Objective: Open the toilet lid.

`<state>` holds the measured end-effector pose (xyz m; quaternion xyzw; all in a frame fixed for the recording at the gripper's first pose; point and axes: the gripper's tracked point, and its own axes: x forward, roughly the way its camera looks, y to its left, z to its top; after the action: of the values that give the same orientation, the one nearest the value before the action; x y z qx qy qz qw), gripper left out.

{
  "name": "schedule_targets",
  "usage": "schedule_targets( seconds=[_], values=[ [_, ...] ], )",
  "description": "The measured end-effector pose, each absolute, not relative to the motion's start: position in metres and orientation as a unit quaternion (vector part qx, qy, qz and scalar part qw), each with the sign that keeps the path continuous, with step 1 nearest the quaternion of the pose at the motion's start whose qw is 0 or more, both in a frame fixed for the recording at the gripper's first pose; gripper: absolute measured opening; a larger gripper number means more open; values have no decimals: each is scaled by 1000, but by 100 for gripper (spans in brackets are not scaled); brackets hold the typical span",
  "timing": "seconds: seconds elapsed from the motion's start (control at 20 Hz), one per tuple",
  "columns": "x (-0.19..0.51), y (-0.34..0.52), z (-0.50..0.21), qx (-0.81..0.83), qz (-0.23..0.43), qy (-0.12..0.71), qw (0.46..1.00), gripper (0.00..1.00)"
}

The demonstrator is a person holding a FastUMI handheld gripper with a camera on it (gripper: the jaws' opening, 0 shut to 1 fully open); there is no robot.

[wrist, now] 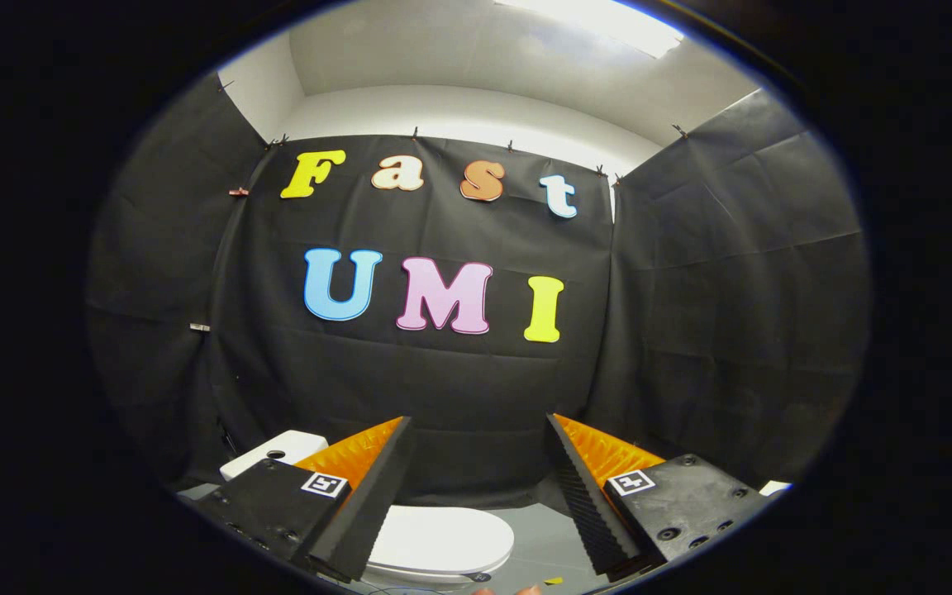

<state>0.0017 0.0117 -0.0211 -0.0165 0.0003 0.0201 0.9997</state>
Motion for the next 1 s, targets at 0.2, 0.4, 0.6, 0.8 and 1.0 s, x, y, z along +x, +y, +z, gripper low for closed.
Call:
schedule_targets(
  seconds=[0.2, 0.4, 0.6, 0.8, 1.0],
  values=[
    [6, 12, -48, -25, 30, -9, 999, 98],
    [13, 9, -106, -28, 43, 26, 998, 98],
    [16, 6, -193, 8, 64, 98, 993, 98],
    [13, -1, -283, 83, 76, 200, 973, 99],
    [11, -16, -368, 191, 70, 295, 933, 99]
  ],
)
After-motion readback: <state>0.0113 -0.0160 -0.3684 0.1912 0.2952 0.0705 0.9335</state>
